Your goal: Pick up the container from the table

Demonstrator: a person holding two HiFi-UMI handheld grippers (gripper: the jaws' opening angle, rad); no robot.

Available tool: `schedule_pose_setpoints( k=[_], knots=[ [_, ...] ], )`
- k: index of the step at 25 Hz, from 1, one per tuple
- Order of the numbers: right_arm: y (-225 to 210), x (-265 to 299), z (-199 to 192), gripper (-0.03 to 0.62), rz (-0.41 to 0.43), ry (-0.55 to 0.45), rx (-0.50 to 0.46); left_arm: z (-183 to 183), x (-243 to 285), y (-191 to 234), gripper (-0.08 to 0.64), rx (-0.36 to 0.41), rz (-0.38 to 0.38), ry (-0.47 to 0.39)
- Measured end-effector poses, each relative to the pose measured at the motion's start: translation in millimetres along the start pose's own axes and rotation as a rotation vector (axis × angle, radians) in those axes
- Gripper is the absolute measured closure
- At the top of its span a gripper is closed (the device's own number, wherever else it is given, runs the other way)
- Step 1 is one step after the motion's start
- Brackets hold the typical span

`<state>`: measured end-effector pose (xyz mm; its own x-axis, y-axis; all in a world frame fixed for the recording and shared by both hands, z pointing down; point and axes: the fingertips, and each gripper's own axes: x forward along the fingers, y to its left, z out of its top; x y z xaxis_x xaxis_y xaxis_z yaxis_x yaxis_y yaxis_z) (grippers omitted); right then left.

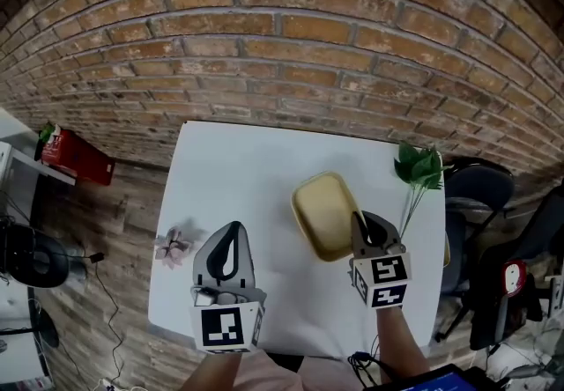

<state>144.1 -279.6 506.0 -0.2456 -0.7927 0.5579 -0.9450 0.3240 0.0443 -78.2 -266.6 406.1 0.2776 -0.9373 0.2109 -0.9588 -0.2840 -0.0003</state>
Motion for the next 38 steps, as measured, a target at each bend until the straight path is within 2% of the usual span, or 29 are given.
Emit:
schedule_pose_setpoints(
  k=[16,38],
  knots=[
    [-8.5,-73.2,46.7,0.586,-0.045,-0.154,0.0,37.1,-31.2,-21.9,0.551,0.026,-0.003,-0.076],
    [-13.9,-182.4,74.3,0.586,-0.126,-0.322,-0.002,101.3,-88.8,-71.6,0.549,0.071,-0.065,-0.228]
  ],
)
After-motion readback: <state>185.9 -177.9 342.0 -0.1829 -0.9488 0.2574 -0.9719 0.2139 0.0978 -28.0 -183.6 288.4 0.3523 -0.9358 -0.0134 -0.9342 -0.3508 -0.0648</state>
